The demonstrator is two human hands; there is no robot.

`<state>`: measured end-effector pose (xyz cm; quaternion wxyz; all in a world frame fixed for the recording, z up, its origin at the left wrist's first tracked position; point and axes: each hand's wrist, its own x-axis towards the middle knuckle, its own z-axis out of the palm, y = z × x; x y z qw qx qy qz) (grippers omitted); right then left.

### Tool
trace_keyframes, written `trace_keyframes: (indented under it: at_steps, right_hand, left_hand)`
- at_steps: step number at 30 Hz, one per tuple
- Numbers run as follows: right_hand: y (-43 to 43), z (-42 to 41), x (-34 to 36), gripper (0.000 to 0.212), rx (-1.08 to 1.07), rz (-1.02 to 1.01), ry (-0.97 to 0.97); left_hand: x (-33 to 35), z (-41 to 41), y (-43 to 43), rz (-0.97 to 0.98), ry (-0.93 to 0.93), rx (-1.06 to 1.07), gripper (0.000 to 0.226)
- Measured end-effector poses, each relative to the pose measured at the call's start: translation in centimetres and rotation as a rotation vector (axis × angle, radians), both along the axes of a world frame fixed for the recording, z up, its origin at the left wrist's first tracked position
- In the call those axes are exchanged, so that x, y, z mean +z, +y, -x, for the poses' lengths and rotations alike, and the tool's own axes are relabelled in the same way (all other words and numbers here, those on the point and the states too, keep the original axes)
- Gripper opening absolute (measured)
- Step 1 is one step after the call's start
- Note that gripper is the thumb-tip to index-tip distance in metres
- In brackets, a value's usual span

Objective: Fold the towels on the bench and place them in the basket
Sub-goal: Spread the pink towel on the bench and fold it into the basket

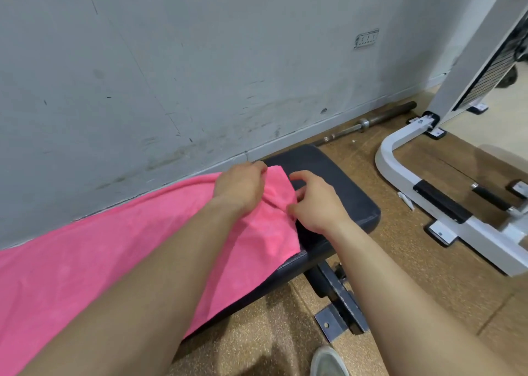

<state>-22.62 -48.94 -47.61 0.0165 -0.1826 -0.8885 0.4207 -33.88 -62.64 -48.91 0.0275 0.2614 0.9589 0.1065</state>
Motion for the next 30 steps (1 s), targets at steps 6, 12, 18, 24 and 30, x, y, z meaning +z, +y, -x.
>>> trace_keyframes:
  at_steps: [6,12,18,24,30]
  right_hand:
    - [1.1,-0.5,-0.2,0.048,-0.120,0.153,0.131]
    - [1.6,-0.9,0.7,0.039,-0.067,0.082,-0.065]
    - [2.6,-1.8,0.5,0.012,-0.014,-0.195,-0.237]
    - [3.3,-2.8,1.7,0.013,-0.005,-0.273,-0.358]
    - [1.9,-3.0,1.9,0.041,-0.017,-0.624,-0.294]
  left_hand:
    - [-0.5,1.7,1.6,0.013,-0.083,-0.248,0.043]
    - [0.4,1.9,2.3,-0.079,0.112,-0.046,0.012]
    - [1.4,3.6,3.2,-0.234,0.136,0.080,0.028]
    - [0.2,4.2,4.8,-0.336,-0.007,0.052,0.029]
    - [-1.7,2.6,4.6,-0.246,0.028,-0.035,0.061]
